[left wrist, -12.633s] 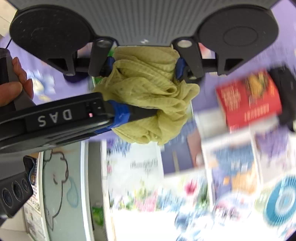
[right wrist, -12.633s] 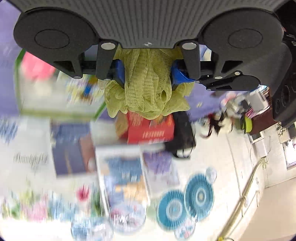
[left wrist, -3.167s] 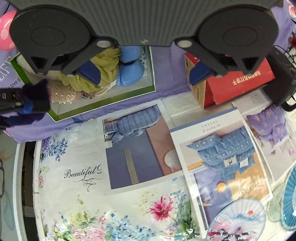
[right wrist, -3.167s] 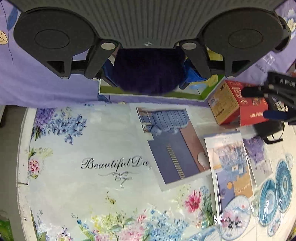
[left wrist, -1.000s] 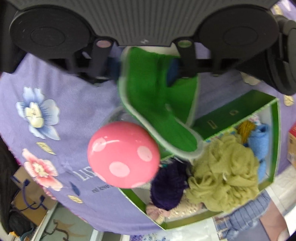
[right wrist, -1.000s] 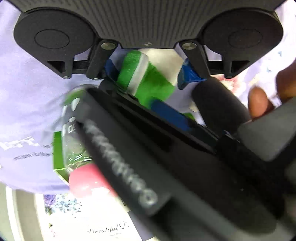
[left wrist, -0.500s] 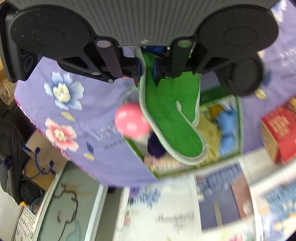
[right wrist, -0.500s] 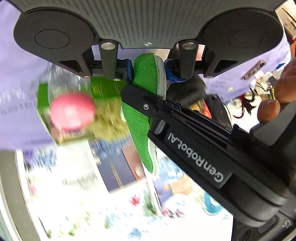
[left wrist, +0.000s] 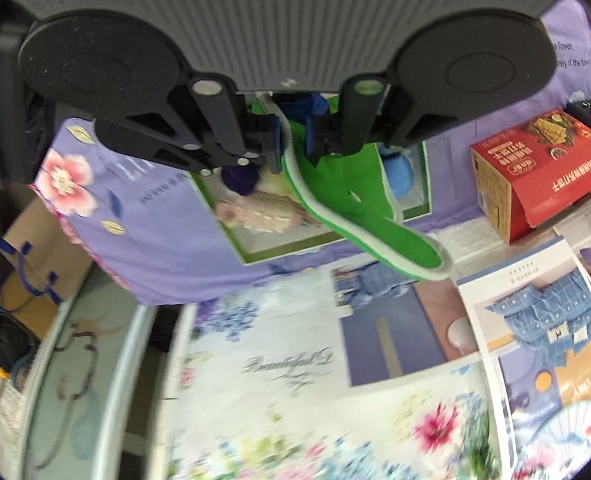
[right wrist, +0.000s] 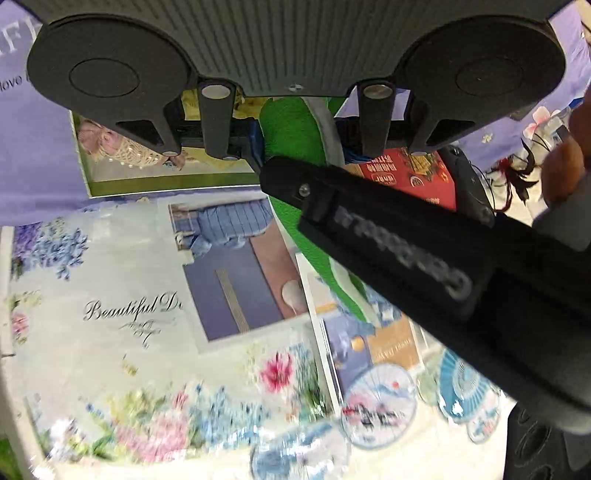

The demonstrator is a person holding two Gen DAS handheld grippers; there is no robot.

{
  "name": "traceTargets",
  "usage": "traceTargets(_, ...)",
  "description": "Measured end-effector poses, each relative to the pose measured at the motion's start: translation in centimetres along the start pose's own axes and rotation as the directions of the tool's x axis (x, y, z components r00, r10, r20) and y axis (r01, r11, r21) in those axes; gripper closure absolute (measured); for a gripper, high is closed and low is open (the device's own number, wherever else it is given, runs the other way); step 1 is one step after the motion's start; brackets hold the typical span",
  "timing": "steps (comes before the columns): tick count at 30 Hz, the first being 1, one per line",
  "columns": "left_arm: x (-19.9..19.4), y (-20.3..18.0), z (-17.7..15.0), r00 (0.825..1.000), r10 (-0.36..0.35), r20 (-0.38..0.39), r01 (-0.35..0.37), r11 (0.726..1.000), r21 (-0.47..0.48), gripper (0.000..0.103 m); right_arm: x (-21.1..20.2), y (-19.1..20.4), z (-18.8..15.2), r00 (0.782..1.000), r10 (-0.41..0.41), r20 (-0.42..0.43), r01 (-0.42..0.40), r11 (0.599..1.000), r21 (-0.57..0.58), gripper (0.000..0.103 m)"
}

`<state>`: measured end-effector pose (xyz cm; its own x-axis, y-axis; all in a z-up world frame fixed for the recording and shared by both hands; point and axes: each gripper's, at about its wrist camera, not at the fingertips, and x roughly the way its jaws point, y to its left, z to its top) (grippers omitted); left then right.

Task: Organize soft objects
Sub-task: 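Lift the green mitt over the green box with the left gripper, then lower the mitt onto the box and open the left gripper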

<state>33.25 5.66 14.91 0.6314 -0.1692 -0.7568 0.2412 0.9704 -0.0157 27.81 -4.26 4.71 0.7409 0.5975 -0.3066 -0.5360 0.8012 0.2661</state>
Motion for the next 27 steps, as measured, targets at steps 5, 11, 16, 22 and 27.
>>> traceTargets(5,4.7,3.1,1.4,0.989,0.133,-0.068,-0.137,0.989,-0.050,0.069,3.6,-0.6,0.7,0.994,-0.003,-0.113,0.007,0.999,0.041,0.082)
traceTargets(11,5.3,5.7,1.4,0.979,0.205,0.004,-0.204,0.975,-0.093,0.002,3.7,-2.4,0.2,0.985,-0.134,-0.113,0.138,0.990,0.030,0.079)
traceTargets(16,4.3,6.4,1.3,0.982,0.187,0.015,-0.183,0.975,-0.128,0.002,2.5,-3.6,0.0,0.979,-0.181,-0.089,0.187,0.980,0.069,0.077)
traceTargets(22,2.8,6.1,0.8,0.981,0.190,0.034,-0.184,0.974,-0.131,0.002,0.9,-4.0,1.1,0.976,-0.214,-0.046,0.216,0.974,0.069,0.075)
traceTargets(27,1.1,5.4,1.2,0.982,0.172,0.078,-0.161,0.978,-0.136,0.001,1.0,-3.4,2.3,0.976,-0.212,-0.038,0.214,0.975,0.051,0.074)
